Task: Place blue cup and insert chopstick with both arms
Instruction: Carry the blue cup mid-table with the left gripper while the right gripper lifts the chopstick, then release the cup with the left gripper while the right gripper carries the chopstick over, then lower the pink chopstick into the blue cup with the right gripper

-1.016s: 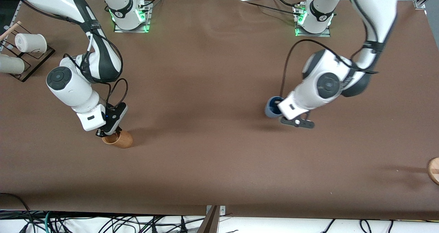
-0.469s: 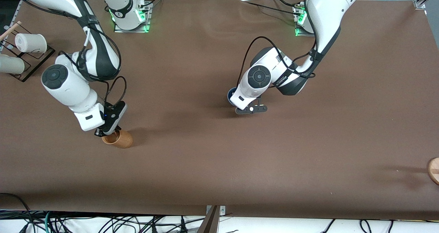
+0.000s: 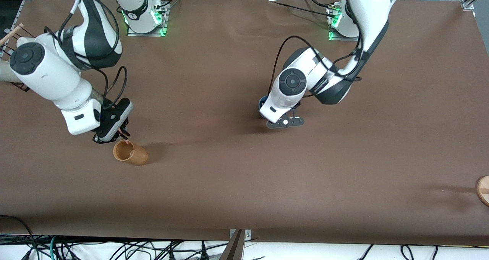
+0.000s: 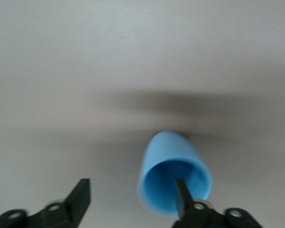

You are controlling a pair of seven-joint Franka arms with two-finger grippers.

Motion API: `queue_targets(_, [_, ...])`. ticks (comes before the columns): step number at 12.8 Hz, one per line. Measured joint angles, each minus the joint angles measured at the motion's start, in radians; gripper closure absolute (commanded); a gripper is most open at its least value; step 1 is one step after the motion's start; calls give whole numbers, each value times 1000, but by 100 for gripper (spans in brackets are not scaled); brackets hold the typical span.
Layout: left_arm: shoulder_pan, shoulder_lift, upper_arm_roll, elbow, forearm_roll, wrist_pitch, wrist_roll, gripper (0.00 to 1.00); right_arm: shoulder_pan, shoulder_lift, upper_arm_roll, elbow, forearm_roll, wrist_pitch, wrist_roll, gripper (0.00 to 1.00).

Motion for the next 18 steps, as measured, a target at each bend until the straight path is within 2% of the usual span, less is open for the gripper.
queue_targets(2, [44,-110,1,6,0,-143,115,0,2,-3,59,44,5,-36,123,100])
queue_targets(4, [130,-195,3,6,1,-217,283,0,25,-4,111,101,8,-104,284,100])
queue_targets(8, [339,-291,6,8,1,-231,602,0,187,-1,127,130,8,-128,644,100])
queue_targets(10, [388,-347,32,11,-25,-231,696,0,268,16,127,138,8,-117,786,100])
queue_targets(11, [371,-381,91,10,-66,-231,730,0,309,33,126,151,6,-106,845,100])
queue_targets(13, [241,-462,310,-7,-145,-245,775,0,389,80,124,184,-16,-60,974,100])
queue_targets(14, [185,-499,392,-24,-155,-247,787,0,426,106,124,195,-47,-23,1046,100])
queue_targets(15, [160,-524,427,-43,-157,-247,788,0,463,135,123,199,-88,20,1124,100])
queue_targets(18, [145,-541,442,-90,-157,-244,788,0,574,223,92,206,-191,125,1310,100])
